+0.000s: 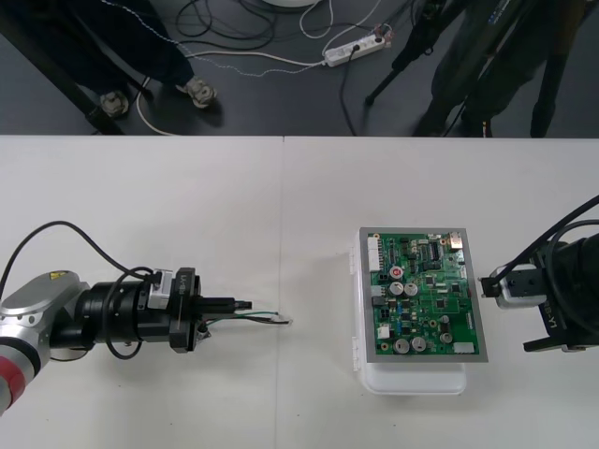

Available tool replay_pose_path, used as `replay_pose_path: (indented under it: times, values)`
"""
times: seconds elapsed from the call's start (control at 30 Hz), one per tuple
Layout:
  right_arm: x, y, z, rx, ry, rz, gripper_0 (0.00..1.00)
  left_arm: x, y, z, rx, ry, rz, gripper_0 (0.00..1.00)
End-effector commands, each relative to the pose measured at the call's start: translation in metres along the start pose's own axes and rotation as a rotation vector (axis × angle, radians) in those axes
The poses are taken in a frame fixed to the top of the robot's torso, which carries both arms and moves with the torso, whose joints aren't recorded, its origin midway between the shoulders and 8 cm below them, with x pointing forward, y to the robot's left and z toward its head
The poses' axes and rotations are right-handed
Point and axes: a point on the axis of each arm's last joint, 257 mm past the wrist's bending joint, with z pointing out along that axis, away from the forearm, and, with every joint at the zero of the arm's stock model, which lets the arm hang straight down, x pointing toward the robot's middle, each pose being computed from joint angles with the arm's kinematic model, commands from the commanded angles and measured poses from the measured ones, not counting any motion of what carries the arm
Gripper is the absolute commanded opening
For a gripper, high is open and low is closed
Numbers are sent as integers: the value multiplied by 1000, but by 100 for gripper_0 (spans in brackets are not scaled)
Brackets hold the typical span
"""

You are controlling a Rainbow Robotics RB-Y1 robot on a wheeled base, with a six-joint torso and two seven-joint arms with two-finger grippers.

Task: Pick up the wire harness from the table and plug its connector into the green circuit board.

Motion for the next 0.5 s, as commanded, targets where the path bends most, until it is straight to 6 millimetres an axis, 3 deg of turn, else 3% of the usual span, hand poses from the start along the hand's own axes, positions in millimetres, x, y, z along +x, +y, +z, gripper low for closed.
replay_pose_path:
  times: [0.03,0.27,0.5]
  values:
    - [10,2,-4,6,54,-58,100,-26,4,21,54,-71,86,0]
    - [12,-8,-3,33,79,-52,100,-36,9,34,67,-96,103,0]
    - [13,-21,10,46,79,-19,100,-43,11,48,94,-109,117,0]
